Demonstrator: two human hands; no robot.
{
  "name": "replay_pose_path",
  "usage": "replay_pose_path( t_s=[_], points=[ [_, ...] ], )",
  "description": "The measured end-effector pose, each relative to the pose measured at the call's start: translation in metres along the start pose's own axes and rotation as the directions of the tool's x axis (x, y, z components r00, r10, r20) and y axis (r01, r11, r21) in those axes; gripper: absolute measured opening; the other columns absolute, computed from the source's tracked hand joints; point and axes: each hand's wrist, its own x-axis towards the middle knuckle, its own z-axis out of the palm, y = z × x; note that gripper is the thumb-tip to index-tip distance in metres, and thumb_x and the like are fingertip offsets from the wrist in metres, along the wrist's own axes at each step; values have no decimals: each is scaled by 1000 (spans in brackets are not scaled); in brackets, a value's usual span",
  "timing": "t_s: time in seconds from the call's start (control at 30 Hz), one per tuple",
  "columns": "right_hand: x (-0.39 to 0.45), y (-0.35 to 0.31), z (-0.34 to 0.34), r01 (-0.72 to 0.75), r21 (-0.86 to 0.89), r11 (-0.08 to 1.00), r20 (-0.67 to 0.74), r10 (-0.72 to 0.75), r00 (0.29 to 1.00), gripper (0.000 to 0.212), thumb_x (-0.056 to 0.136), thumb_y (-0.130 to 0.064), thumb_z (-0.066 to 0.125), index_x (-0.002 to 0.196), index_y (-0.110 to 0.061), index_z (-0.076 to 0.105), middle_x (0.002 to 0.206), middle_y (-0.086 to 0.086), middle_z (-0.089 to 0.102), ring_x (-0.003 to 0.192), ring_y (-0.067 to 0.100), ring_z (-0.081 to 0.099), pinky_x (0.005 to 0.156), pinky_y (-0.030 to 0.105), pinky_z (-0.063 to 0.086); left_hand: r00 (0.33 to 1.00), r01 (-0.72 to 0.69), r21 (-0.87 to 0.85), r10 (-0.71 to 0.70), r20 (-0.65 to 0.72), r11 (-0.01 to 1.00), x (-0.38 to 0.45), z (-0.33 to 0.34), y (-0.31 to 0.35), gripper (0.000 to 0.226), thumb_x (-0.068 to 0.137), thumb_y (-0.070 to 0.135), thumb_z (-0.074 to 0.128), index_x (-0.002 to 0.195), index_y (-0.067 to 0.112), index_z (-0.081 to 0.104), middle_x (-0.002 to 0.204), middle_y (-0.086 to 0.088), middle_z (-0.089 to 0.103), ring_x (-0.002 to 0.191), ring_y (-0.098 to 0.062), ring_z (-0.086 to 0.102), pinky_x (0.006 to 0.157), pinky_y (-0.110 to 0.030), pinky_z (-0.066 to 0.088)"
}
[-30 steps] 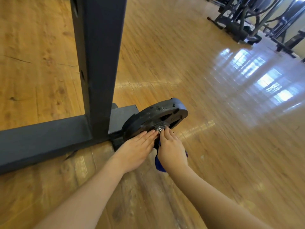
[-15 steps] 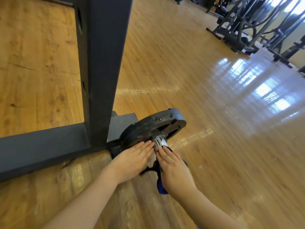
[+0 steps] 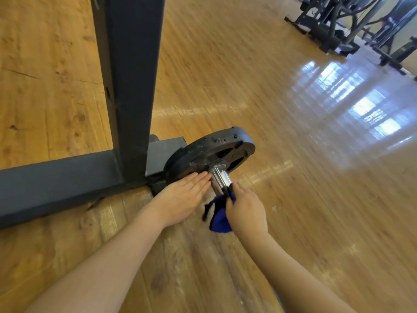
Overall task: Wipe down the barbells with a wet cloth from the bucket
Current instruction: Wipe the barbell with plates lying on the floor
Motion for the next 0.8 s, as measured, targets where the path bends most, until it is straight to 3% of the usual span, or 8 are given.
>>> replay_pose_path(
  t_s=[0.07, 0.1, 0.23, 0.37, 0.57, 0.67, 0.8],
  points=[
    [21, -14, 4, -69, -112, 991, 8, 71, 997, 33, 96, -24, 42, 125, -9, 46, 110, 5, 60, 88, 20, 56, 73, 31, 49, 1000, 2, 19, -2, 13, 1000, 2, 0, 1, 57, 103, 19, 20, 141, -3, -16, 156, -18, -11, 145, -29, -10, 111, -38, -13],
    [28, -22, 5, -80, -173, 982, -7, 80, 997, 35, 96, -25, 43, 125, -6, 45, 107, 6, 60, 87, 21, 56, 71, 31, 46, 1000, 4, 30, -4, 22, 1000, 3, 1, 1, 57, 103, 19, 19, 143, -3, -14, 156, -19, -11, 145, -29, -10, 112, -38, -12],
    [18, -27, 16, -12, -251, 968, -89, -11, 996, 55, 99, -26, 43, 144, 0, 24, 133, 11, 49, 117, 25, 50, 96, 32, 38, 999, -12, 80, 10, 35, 997, 0, 3, 1, 57, 103, 25, 18, 140, -2, -16, 156, -18, -11, 145, -29, -11, 103, -38, -19],
    [-6, -12, 17, -16, -260, 966, -57, 1, 998, 56, 100, -29, 41, 148, -7, 21, 145, 7, 41, 127, 22, 43, 105, 32, 31, 999, 3, 66, -5, 43, 998, 0, 3, 1, 54, 102, 20, 18, 133, -1, -21, 156, -17, -12, 145, -28, -11, 103, -37, -19],
    [24, -40, 1, -45, -214, 976, -40, 37, 999, 33, 96, -14, 40, 126, 0, 44, 112, 10, 58, 103, 26, 55, 83, 32, 40, 997, 8, 93, -16, 82, 996, 1, 0, 2, 57, 103, 24, 20, 143, -1, -13, 157, -17, -10, 145, -29, -11, 102, -38, -19],
    [34, -44, 4, -9, -168, 986, -87, -5, 996, 31, 95, -15, 41, 123, -3, 44, 113, 10, 58, 104, 26, 54, 84, 31, 40, 997, 2, 104, -10, 75, 995, 1, 1, 1, 57, 103, 26, 21, 147, -1, -3, 157, -19, -5, 145, -30, -9, 103, -39, -19],
    [-4, -14, 9, 25, -94, 995, -118, -36, 992, 43, 94, -15, 48, 136, -6, 41, 131, 8, 53, 115, 23, 52, 94, 31, 41, 1000, 0, 48, -1, 28, 999, 1, 5, 2, 57, 102, 20, 20, 136, 0, -21, 156, -16, -14, 144, -28, -14, 105, -37, -18]
  ],
)
